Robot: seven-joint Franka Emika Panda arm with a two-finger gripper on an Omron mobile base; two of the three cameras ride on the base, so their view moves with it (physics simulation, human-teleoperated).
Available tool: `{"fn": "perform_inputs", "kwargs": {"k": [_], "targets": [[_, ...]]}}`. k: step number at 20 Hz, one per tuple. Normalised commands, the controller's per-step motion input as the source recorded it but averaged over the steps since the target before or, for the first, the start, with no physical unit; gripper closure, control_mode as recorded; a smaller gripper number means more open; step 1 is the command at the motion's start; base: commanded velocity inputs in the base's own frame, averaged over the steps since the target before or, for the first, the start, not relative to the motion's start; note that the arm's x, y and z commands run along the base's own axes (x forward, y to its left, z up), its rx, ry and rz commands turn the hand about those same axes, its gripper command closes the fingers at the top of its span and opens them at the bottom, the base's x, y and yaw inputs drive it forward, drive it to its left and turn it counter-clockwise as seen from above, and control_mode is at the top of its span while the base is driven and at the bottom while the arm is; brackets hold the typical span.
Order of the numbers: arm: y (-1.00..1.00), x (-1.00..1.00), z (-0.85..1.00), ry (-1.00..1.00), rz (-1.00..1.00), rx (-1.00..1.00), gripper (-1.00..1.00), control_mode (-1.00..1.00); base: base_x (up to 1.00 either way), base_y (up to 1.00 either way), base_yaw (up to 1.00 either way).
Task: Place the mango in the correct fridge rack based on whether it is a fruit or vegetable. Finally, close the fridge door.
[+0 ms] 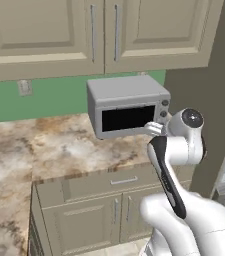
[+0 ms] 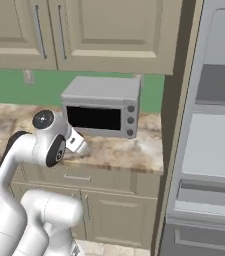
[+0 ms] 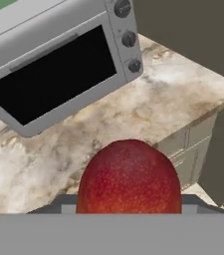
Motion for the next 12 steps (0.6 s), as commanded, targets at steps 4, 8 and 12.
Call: {"fn": "perform_inputs", "kwargs": {"k": [4,8,12], "targets": [[0.0,0.0,0.0,0.0,0.0,0.0,1.0,1.0,-0.87,-0.63,-0.33],[0.0,0.0,0.0,0.0,0.0,0.0,1.0,1.0,-0.56,-0.81,-0.39],[0.0,0.0,0.0,0.0,0.0,0.0,1.0,1.0,-0.33,-0.78,-0.36]]}}
